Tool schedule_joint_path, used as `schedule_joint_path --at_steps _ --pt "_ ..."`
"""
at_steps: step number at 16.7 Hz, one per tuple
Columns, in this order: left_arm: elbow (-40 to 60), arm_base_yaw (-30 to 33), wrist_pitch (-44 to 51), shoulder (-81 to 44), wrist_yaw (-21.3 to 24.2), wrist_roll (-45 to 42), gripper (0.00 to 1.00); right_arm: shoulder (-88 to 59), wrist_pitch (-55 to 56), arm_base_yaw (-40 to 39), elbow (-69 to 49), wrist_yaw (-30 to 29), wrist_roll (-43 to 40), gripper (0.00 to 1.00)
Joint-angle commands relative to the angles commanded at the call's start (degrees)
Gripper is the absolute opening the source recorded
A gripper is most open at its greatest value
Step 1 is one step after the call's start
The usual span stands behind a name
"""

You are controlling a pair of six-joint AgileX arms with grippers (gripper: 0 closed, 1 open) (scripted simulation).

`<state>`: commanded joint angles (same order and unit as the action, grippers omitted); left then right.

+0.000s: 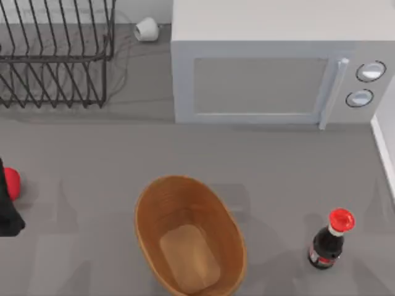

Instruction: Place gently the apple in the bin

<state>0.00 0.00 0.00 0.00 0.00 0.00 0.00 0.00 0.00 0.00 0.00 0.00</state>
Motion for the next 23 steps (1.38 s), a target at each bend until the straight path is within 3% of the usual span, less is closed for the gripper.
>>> schedule_joint_path --at_steps 4,8,15,23 --pt "1.58 -0.01 1.07 -1.76 0.39 -1.70 1.00 0.00 0.00 0.00 0.00 0.00 0.00 1.00" --pt "10.10 -0.10 6.48 -12.57 2.72 -12.37 1.00 0.00 0.00 0.00 0.00 0.00 0.00 1.00" --pt "31.86 -3.24 21.46 -49.17 9.93 -47.17 1.00 0.00 0.00 0.00 0.00 0.00 0.00 1.00" --pt "51.86 -13.88 39.10 -88.76 20.07 -85.27 1.00 0.00 0.00 0.00 0.00 0.00 0.00 1.00"
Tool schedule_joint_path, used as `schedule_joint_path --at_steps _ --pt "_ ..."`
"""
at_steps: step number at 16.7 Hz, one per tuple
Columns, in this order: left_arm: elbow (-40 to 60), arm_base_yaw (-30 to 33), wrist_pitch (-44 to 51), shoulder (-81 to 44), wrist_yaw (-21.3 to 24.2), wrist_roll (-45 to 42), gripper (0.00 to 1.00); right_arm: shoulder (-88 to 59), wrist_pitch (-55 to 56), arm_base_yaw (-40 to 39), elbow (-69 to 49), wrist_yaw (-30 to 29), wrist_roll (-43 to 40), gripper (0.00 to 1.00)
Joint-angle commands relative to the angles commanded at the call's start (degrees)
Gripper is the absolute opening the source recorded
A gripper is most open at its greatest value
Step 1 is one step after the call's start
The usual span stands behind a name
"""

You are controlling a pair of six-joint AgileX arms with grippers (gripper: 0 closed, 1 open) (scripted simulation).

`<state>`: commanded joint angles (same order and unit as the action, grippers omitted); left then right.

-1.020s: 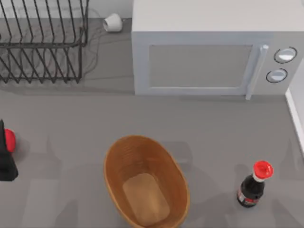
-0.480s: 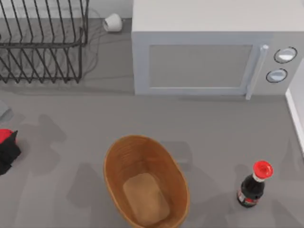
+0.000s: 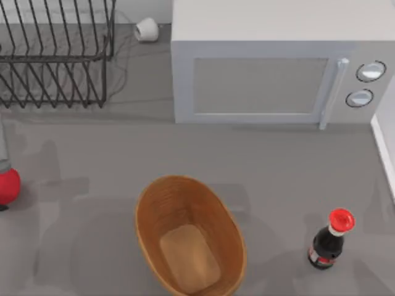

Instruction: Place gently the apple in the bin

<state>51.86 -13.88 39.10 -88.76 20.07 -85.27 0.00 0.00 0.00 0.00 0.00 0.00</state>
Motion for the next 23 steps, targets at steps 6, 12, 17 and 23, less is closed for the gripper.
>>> schedule_joint_path --at_steps 6,12,17,23 --pt "7.34 -6.66 5.50 -9.64 4.79 -10.58 1.00 0.00 0.00 0.00 0.00 0.00 0.00 1.00" --pt "7.37 -6.61 5.34 -9.71 4.87 -10.64 1.00 0.00 0.00 0.00 0.00 0.00 0.00 1.00" --pt "4.49 -3.96 -3.71 -14.41 4.61 -7.63 1.00 0.00 0.00 0.00 0.00 0.00 0.00 1.00" --pt "1.97 -1.48 -11.36 -18.74 4.32 -5.05 1.00 0.00 0.00 0.00 0.00 0.00 0.00 1.00"
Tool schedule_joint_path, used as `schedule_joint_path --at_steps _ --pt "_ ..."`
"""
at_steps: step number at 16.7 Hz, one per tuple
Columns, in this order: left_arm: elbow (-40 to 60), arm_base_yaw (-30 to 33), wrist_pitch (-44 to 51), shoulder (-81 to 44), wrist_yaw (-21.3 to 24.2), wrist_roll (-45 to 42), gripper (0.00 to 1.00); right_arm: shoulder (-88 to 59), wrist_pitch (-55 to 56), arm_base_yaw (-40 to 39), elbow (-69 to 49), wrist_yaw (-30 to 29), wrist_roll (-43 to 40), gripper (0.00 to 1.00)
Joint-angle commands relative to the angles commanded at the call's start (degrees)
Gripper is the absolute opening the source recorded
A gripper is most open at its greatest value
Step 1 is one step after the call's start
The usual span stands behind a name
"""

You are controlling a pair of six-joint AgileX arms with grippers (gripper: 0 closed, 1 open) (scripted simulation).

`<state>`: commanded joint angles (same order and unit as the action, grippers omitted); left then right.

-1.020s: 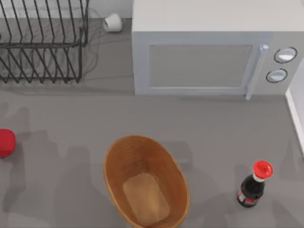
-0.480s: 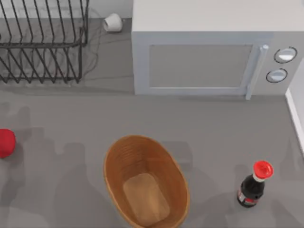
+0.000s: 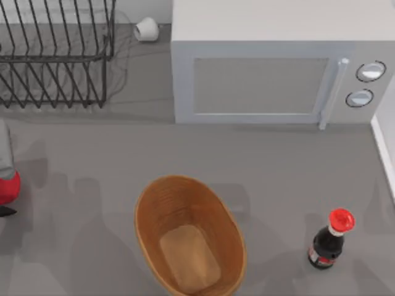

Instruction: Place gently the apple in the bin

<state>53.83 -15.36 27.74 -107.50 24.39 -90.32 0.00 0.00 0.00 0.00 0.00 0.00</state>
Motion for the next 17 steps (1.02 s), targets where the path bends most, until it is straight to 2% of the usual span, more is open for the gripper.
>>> schedule_joint_path --at_steps 2,15,17 --pt "0.00 0.00 0.00 0.00 0.00 0.00 1.00 0.00 0.00 0.00 0.00 0.00 0.00 1.00" --pt "0.00 0.00 0.00 0.00 0.00 0.00 0.02 0.00 0.00 0.00 0.00 0.00 0.00 1.00" --pt "0.00 0.00 0.00 0.00 0.00 0.00 0.00 0.00 0.00 0.00 0.00 0.00 0.00 1.00"
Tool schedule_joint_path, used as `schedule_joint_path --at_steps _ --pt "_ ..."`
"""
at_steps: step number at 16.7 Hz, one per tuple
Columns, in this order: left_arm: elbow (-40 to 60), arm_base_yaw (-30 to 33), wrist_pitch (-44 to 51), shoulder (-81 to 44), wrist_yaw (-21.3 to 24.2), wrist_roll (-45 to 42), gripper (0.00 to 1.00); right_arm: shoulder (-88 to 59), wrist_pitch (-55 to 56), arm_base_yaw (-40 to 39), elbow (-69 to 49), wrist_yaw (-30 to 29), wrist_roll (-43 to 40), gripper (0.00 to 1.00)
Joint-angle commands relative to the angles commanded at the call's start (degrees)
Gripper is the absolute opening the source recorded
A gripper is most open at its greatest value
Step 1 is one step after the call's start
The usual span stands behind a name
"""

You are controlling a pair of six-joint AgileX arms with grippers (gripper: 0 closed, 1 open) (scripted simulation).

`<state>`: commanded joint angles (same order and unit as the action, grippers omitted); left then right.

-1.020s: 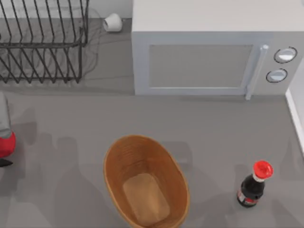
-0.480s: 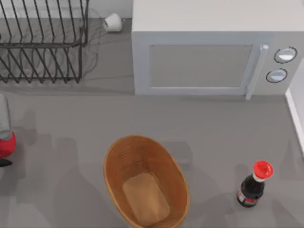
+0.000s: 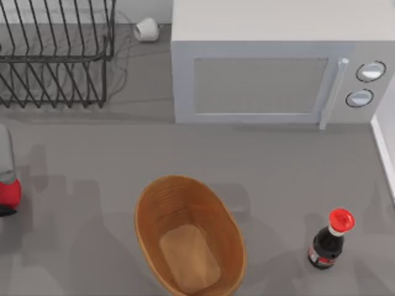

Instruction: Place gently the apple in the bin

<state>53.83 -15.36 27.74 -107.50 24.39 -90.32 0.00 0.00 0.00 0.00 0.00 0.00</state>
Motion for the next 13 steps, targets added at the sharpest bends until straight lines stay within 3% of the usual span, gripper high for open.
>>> schedule_joint_path --at_steps 6,13 --pt "0.00 0.00 0.00 0.00 0.00 0.00 0.00 0.00 0.00 0.00 0.00 0.00 0.00 1.00" --pt "7.65 -0.98 14.13 5.07 -0.22 -0.13 0.00 0.00 0.00 0.00 0.00 0.00 0.00 1.00"
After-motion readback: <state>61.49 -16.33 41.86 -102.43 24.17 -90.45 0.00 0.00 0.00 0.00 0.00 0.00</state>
